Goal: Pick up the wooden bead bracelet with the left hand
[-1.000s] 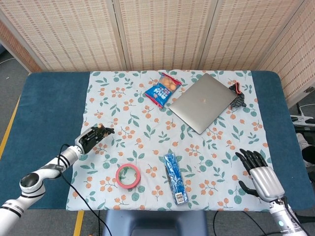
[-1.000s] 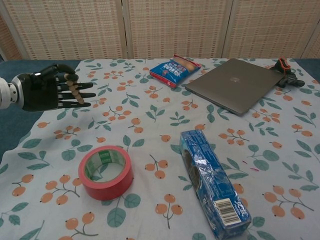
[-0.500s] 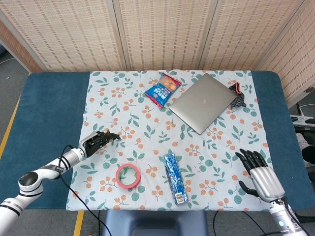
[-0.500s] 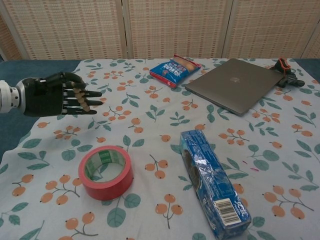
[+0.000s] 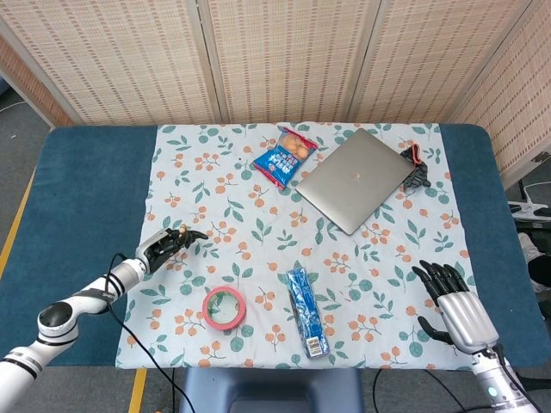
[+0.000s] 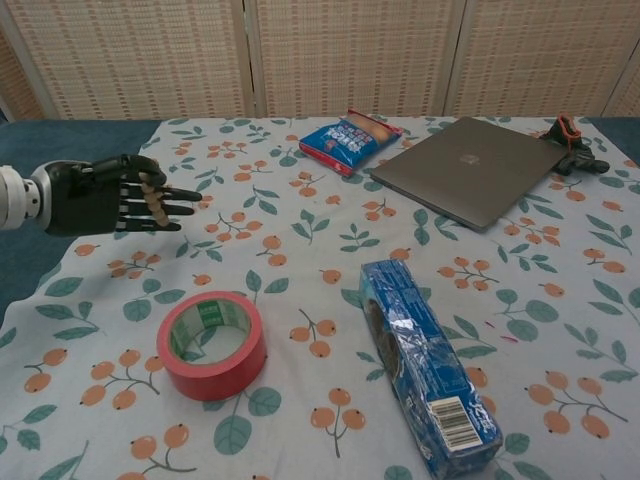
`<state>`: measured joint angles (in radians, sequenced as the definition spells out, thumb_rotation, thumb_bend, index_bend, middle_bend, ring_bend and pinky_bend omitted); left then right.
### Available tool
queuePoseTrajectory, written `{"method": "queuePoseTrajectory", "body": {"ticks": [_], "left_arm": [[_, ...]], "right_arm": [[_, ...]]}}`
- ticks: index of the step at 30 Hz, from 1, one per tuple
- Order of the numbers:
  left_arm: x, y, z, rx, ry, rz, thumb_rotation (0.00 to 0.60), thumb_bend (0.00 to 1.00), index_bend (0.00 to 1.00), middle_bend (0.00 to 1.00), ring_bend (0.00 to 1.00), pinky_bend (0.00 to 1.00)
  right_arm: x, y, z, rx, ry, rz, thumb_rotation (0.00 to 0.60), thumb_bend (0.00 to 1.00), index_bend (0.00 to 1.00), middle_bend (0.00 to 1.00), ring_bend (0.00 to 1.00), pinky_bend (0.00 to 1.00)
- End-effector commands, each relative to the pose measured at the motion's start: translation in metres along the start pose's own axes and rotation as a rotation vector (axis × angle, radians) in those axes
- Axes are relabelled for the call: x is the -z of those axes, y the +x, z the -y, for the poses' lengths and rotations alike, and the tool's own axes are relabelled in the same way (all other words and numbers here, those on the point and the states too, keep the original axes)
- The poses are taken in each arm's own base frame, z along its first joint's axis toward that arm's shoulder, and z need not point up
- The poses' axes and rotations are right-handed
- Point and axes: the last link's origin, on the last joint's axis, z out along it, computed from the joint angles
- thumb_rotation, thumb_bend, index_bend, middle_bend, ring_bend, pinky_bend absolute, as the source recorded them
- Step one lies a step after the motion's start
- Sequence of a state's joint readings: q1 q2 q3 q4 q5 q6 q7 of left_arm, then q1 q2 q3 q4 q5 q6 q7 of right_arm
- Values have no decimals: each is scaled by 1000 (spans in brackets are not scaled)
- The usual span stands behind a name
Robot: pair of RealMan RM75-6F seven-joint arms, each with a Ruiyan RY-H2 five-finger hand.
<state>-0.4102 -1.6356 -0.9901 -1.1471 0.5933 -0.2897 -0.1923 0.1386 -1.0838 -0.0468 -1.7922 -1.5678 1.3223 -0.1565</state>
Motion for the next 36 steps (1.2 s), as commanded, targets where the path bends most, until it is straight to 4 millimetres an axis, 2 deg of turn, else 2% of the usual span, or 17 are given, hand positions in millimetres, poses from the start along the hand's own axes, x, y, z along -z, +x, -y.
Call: {"method": "queuePoseTrajectory", "body": {"ticks": [1, 3, 9, 20, 21, 22, 23, 26, 28, 32, 36], "left_arm": [[0, 2, 1, -53, 16, -35, 600, 986, 362, 318, 21, 0], [0, 3, 4, -138, 28, -62, 600, 1000, 379, 325, 26, 0], [0, 0, 21, -566, 52, -195, 600, 1000, 393, 323, 26, 0], [-1, -18, 38, -1040, 39, -257, 600, 998, 366, 318, 26, 0], [-1, -19, 40, -1098, 32, -264, 600, 977, 352, 315, 26, 0], [-1, -21, 41, -1136, 24, -268, 600, 903, 323, 308, 26, 0], [-1, -22, 42, -1164, 14, -273, 600, 774, 279, 297, 27, 5], [-1, -24, 47, -1210, -18, -289, 600, 532, 155, 250, 33, 38], [-2, -25, 48, -1198, -40, -292, 600, 456, 83, 188, 24, 53], [-4, -24, 49, -1134, -60, -280, 600, 407, 1, 37, 0, 57], [-5, -23, 48, -1076, -64, -262, 600, 402, 0, 0, 0, 24]], "right_arm": [[0, 0, 0, -1, 0, 0, 600, 269, 0, 0, 0, 0], [0, 0, 0, -1, 0, 0, 600, 269, 0, 0, 0, 0], [0, 0, 1, 0, 3, 1, 600, 269, 0, 0, 0, 0], [0, 0, 1, 0, 3, 3, 600, 269, 0, 0, 0, 0], [0, 0, 1, 0, 3, 2, 600, 269, 0, 0, 0, 0], [0, 0, 0, 0, 2, 2, 600, 269, 0, 0, 0, 0], [0, 0, 0, 0, 2, 2, 600, 269, 0, 0, 0, 0], [0, 0, 0, -1, 1, 3, 600, 269, 0, 0, 0, 0], [0, 0, 0, -1, 1, 2, 600, 269, 0, 0, 0, 0], [0, 1, 0, -2, 0, 0, 600, 269, 0, 0, 0, 0], [0, 1, 0, -2, 0, -2, 600, 269, 0, 0, 0, 0]]}}
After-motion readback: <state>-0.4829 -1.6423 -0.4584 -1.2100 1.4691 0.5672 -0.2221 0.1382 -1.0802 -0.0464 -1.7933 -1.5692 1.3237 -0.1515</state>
